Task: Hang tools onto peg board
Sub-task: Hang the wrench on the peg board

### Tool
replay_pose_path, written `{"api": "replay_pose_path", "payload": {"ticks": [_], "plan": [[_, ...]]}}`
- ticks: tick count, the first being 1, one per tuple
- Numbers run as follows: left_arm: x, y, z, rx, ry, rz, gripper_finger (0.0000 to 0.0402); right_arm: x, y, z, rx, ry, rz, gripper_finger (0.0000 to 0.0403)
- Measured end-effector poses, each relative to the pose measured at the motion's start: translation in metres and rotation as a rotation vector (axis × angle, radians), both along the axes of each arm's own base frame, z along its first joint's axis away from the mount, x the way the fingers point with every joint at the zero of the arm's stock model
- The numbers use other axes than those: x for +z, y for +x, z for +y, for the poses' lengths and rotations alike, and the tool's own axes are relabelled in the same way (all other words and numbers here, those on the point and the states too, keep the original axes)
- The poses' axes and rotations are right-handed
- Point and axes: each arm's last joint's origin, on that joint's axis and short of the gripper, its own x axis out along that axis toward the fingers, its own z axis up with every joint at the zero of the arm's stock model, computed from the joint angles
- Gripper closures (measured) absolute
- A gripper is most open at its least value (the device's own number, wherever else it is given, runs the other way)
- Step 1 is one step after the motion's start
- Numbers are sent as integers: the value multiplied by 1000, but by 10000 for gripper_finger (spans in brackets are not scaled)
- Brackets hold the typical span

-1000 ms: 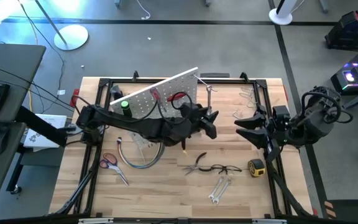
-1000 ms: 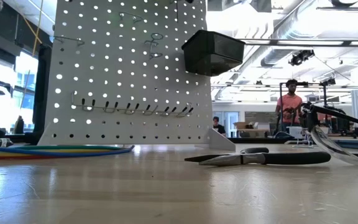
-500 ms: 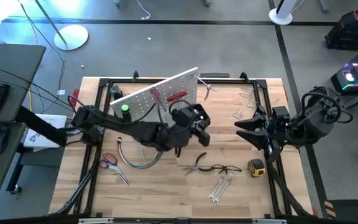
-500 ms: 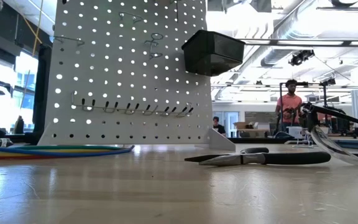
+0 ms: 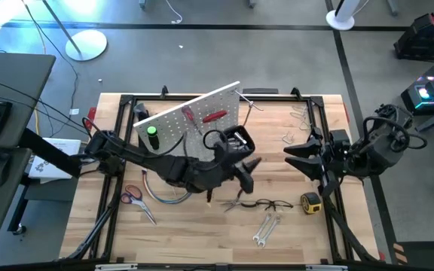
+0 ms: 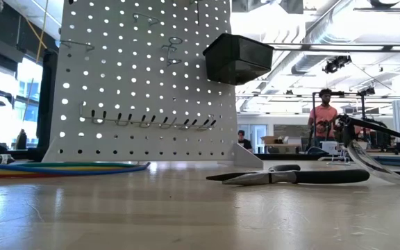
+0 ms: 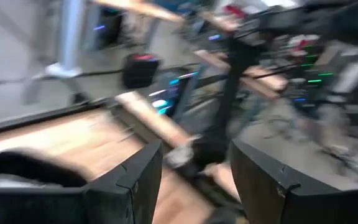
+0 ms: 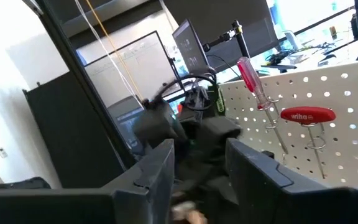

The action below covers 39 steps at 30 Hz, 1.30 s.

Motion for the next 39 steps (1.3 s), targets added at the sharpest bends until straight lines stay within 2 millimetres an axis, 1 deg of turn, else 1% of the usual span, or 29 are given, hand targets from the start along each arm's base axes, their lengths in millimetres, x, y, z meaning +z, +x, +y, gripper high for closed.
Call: {"api": "replay_pose_path", "payload": {"ticks": [4,7,13,16,18,20,22,25,28,31,33,36,37,39], "plan": [[17,-1,-15,-128,53,-118,222,-1,0,0,-6,-9,8,300],[25,-5,-26,-182,53,-198,222,-3,0,1,24,-22,28,335],[37,-17,-54,-313,3,-334,223,-9,0,5,176,10,67,395],[40,-25,-71,-391,-13,-368,223,-9,0,9,318,66,69,398],[42,-32,-82,-424,-21,-376,223,-11,2,14,386,104,83,386],[46,-40,-91,-451,-34,-377,223,-17,5,24,434,161,128,366],[50,-50,-101,-479,-42,-384,223,-31,11,39,476,216,231,339],[58,-67,-113,-521,-68,-378,223,-62,19,66,545,227,457,289],[61,-86,-126,-545,-114,-322,223,-97,20,91,589,158,706,240],[53,-102,-137,-514,-163,-211,223,-132,23,112,615,40,908,200],[44,-111,-145,-481,-201,-135,223,-153,26,126,675,-32,1009,186],[29,-123,-154,-416,-255,-48,223,-189,31,151,823,-150,1153,179],[24,-126,-156,-388,-266,-24,222,-201,32,156,845,-194,1197,179],[15,-132,-157,-332,-278,16,223,-221,36,161,830,-260,1272,179]]}}
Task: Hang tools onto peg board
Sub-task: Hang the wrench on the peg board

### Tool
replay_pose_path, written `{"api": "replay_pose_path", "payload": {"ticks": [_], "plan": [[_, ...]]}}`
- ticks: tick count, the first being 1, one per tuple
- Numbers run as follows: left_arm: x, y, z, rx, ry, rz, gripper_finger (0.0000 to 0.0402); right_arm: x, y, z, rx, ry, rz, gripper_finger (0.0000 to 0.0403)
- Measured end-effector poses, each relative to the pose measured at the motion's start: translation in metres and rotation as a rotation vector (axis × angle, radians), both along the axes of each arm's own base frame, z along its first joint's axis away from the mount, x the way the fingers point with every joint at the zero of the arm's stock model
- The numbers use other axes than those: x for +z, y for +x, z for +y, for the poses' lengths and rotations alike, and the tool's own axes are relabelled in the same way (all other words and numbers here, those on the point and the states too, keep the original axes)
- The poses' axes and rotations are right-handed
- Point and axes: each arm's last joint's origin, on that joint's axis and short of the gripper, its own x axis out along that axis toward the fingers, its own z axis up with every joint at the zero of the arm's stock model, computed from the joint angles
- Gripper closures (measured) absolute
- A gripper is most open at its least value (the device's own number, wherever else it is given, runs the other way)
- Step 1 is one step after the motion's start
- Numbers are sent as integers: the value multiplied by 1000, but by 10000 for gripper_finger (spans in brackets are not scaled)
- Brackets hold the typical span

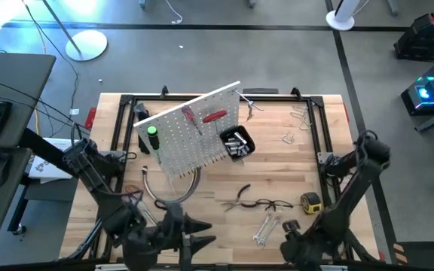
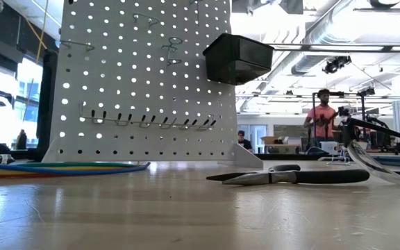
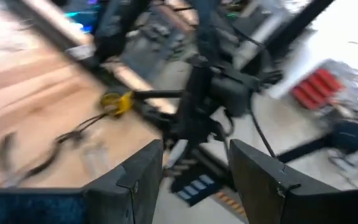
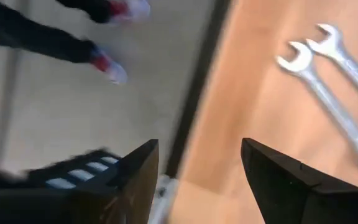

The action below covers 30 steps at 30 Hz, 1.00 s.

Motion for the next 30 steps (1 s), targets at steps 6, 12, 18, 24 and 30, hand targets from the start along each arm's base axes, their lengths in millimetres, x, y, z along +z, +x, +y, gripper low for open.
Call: {"api": "replay_pose_path", "payload": {"ticks": [6,12,18,24,30], "plan": [[-10,-8,5,166,24,18,223,-35,24,-9,-39,-192,6,179],[-9,-7,7,176,53,18,222,-58,43,-21,63,-297,31,179],[-9,-6,7,169,42,21,222,-92,51,-36,93,-380,100,179],[-9,-8,5,166,42,18,222,-116,49,-54,36,-340,116,180],[-9,-8,6,178,38,13,222,-129,43,-64,46,-367,103,310]]}}
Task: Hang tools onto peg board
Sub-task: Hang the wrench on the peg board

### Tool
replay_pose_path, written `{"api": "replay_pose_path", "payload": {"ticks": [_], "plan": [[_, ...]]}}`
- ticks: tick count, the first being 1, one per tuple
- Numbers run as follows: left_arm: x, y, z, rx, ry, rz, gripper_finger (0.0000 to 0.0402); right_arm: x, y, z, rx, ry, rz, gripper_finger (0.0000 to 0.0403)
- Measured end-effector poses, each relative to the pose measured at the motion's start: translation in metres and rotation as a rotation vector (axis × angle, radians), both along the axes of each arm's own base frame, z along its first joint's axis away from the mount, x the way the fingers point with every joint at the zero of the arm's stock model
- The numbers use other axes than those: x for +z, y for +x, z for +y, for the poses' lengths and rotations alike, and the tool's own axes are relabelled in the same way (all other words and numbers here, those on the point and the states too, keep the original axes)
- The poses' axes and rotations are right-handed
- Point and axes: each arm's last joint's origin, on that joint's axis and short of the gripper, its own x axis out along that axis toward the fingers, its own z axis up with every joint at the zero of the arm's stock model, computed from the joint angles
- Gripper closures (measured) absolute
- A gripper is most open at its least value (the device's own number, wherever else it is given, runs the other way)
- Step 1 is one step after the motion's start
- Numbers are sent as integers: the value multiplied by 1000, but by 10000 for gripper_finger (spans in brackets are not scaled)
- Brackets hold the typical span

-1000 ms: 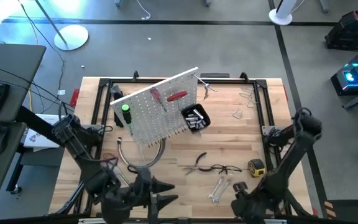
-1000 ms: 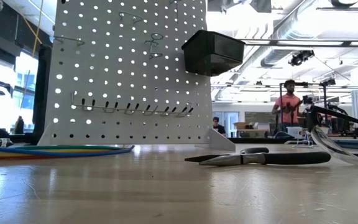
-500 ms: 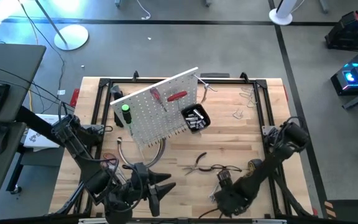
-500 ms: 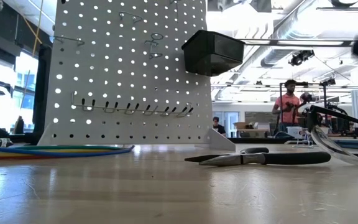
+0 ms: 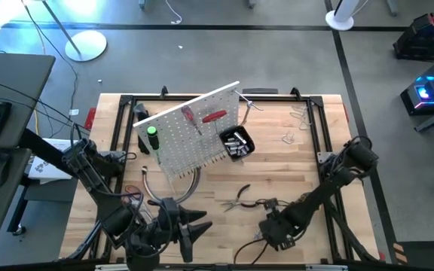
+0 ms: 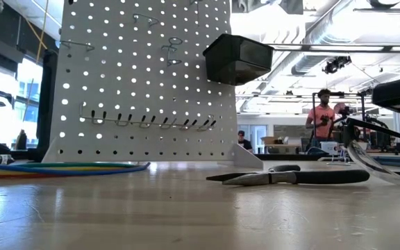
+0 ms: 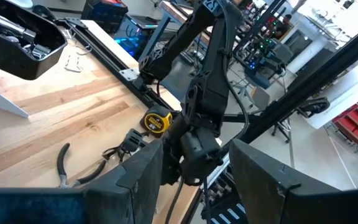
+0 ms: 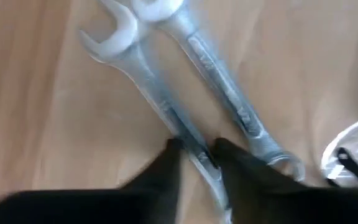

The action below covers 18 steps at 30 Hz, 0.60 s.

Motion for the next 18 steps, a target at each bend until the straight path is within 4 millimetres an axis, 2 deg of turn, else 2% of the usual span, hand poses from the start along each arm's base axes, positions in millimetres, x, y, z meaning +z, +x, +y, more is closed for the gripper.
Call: {"api": "replay_pose_path", "payload": {"ticks": [1,2,3,9,18], "plan": [[0,1,1,4,0,-1,222,0,-1,-1,5,2,-3,351],[0,1,1,7,-1,-3,222,0,-1,-2,4,11,-2,373],[1,1,1,8,-3,-5,222,0,-1,-2,5,21,2,379],[12,-9,4,-19,10,-13,222,4,0,-1,23,28,15,391],[47,-35,21,8,116,-52,222,60,9,-2,-1,56,-60,397]]}}
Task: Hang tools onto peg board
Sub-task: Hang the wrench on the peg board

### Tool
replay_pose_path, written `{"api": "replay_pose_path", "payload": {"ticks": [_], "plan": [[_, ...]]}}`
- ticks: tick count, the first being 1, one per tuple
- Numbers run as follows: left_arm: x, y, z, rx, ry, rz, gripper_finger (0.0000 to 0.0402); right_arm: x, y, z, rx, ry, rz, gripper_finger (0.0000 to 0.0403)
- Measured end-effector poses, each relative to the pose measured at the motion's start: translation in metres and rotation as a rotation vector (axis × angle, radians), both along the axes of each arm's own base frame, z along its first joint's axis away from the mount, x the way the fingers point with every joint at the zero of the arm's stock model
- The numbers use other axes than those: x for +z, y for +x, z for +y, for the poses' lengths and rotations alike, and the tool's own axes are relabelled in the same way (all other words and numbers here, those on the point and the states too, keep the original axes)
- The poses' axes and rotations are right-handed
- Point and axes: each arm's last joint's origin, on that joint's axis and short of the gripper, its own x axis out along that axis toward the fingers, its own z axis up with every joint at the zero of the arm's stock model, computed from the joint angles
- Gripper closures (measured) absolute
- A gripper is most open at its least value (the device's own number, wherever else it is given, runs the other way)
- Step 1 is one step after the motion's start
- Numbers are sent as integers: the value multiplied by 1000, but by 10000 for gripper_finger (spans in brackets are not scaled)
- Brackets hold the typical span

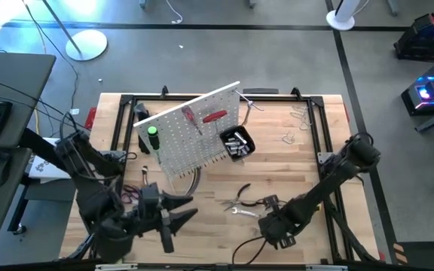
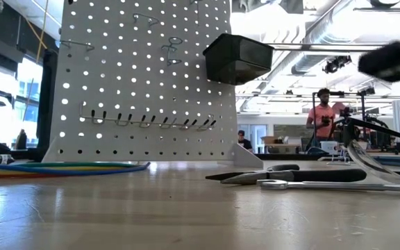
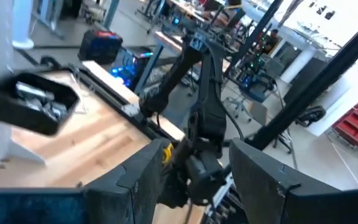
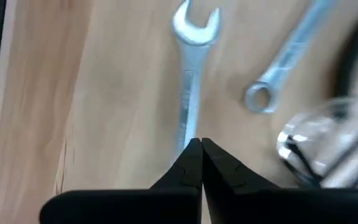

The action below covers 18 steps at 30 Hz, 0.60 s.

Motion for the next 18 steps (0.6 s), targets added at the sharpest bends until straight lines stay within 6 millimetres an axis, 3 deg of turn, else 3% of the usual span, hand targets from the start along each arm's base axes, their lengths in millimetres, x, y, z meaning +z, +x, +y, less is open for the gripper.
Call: {"api": "replay_pose_path", "payload": {"ticks": [5,10,14,18], "plan": [[11,-7,9,-12,59,11,222,35,-4,-5,-34,11,-81,398],[16,-10,14,-12,108,24,222,52,-8,-12,-101,68,-90,400],[16,-9,16,-8,124,33,222,48,-10,-11,-172,81,-77,402],[15,-7,17,-5,123,34,222,29,-21,-9,-219,114,-15,373]]}}
